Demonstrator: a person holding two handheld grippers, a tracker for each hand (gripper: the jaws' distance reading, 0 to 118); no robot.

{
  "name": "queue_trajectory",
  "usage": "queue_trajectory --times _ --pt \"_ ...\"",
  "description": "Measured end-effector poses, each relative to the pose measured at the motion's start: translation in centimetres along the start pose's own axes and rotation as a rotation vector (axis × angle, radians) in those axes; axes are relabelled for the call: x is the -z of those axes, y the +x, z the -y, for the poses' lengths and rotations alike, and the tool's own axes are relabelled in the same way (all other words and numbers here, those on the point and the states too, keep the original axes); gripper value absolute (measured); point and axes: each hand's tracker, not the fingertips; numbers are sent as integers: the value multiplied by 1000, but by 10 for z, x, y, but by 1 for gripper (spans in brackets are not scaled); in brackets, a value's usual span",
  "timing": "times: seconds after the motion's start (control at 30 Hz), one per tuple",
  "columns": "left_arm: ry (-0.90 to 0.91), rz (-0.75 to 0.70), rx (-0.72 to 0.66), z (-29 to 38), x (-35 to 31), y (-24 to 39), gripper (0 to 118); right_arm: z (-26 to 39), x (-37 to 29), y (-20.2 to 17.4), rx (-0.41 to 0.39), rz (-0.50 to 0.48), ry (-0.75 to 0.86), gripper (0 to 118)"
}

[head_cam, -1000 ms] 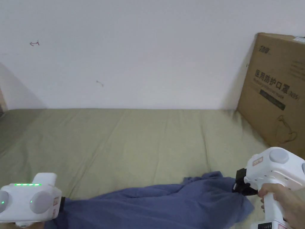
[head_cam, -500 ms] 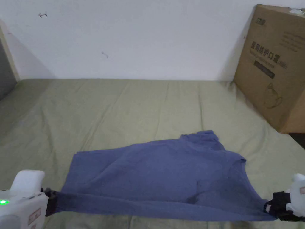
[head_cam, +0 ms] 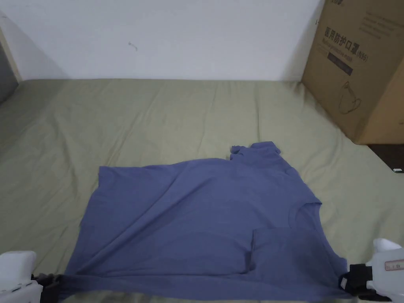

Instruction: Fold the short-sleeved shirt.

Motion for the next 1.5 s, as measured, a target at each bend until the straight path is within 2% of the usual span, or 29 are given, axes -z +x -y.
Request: queue_trajectory --times 0.03,0.07,0.1,0.13,0.17,0.3,0.33,0.37,0.4,0.43,0.5,0.63,0.67,0.7,0.73,0.77,0.8,0.9,0.97,1.0,1.03,1.07,1.1,1.13,1.23,1.27,1.4,1.47,1.5 --pt "-13 -10 -4 -1 -1 -1 33 -1 -2 -2 1 7 11 6" --pt "-30 -9 -12 0 -4 -4 61 -2 -6 -5 -13 25 37 19" --pt "-26 5 -28 2 -12 -3 89 -2 -9 -8 -35 41 54 43" --pt "13 34 -59 5 -20 -5 111 -2 -13 -8 -61 52 73 73" --pt "41 54 -73 6 -28 -8 112 1 -19 -12 -88 52 97 77" --pt "56 73 -121 15 -51 -16 105 26 -45 -35 -173 61 189 75" --pt "90 86 -129 19 -57 -17 81 32 -48 -38 -178 57 204 64" --pt "84 74 -122 23 -62 -12 49 40 -51 -42 -175 63 212 36" --pt "82 60 -123 27 -62 -10 18 47 -52 -45 -160 66 219 0" --pt "78 14 -121 32 -60 -8 6 54 -53 -43 -91 52 231 0" --pt "69 18 -141 41 -57 -7 1 65 -51 -41 -44 -48 197 0" --pt "64 60 -183 38 -48 -11 2 85 -50 -51 -125 43 202 0" --pt "77 53 -182 35 -43 -10 12 87 -50 -52 -118 35 200 0" --pt "82 47 -178 32 -36 -11 34 87 -48 -49 -94 20 191 0" --pt "70 34 -169 29 -28 -12 65 88 -46 -46 -52 -2 187 0" --pt "35 34 -168 26 -18 -14 84 87 -44 -42 -25 -10 182 0" --pt "3 49 -174 25 -7 -16 95 86 -44 -39 -11 -12 179 0" --pt "-36 63 -198 25 13 -22 89 91 -45 -35 -5 -9 181 0" --pt "-137 88 -228 28 25 -24 54 92 -44 -33 -17 13 173 0" --pt "-137 102 -222 29 27 -24 44 92 -42 -32 -20 26 172 0" --pt "-135 102 -223 31 27 -23 44 93 -41 -31 -28 30 172 0" --pt "-132 121 -214 31 26 -23 18 89 -34 -20 -35 24 173 0" --pt "-126 111 -202 30 25 -22 14 87 -31 -20 -39 23 165 0" --pt "-129 98 -194 28 24 -18 11 84 -28 -20 -64 36 135 5" --pt "-127 84 -173 26 19 -14 8 75 -16 -27 -155 77 117 58" --pt "-123 81 -173 26 17 -14 8 70 -12 -28 -186 90 115 58" --pt "-121 74 -160 25 12 -12 8 54 9 -31 -244 150 76 54" --pt "-124 71 -155 24 11 -11 8 49 16 -29 -243 137 47 7" --pt "-124 71 -153 24 9 -11 8 48 18 -28 -247 113 25 6"
